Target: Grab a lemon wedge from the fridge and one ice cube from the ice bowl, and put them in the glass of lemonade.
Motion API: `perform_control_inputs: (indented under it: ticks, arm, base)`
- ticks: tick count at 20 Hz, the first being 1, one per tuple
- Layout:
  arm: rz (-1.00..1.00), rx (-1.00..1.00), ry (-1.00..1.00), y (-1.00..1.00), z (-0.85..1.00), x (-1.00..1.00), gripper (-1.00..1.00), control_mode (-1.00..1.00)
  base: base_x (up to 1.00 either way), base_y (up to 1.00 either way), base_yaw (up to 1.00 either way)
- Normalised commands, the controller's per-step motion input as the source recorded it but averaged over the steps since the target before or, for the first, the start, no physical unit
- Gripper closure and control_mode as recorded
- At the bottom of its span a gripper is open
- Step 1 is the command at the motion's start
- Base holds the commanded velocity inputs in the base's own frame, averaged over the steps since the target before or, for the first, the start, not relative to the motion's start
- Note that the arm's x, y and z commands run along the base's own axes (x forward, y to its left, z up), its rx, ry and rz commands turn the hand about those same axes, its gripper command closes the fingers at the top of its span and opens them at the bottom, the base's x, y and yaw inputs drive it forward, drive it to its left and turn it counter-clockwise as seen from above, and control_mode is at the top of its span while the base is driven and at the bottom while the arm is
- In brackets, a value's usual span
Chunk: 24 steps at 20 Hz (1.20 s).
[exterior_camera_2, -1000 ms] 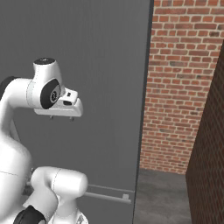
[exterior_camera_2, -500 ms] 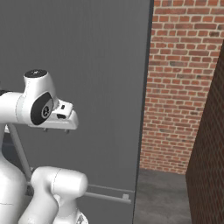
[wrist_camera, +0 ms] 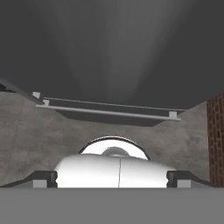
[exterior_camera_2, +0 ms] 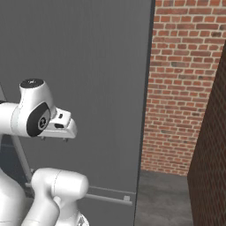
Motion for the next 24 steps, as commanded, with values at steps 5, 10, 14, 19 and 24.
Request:
perform_control_inputs:
  ticks: [5, 10, 14, 19, 24]
  arm:
    - [0.0, 0.0, 0.0, 0.0, -0.04, -0.1, -1.0, -1.0]
    - [0.0, 0.0, 0.0, 0.0, -0.03, -0.1, -1.0, -1.0]
    - [0.0, 0.0, 0.0, 0.0, -0.05, -0.11, -1.0, -1.0]
    - [0.0, 0.0, 0.0, 0.0, -0.08, -0.16, -1.0, 1.0]
    - [0.0, 0.0, 0.0, 0.0, 0.0, 0.0, -1.0, 1.0]
  base:
    - [0.0, 0.0, 0.0]
    - [0.0, 0.0, 0.0]
    - [0.0, 0.0, 0.0]
    - [-0.23, 0.02, 0.0]
    - [-0.48, 0.52, 0.0]
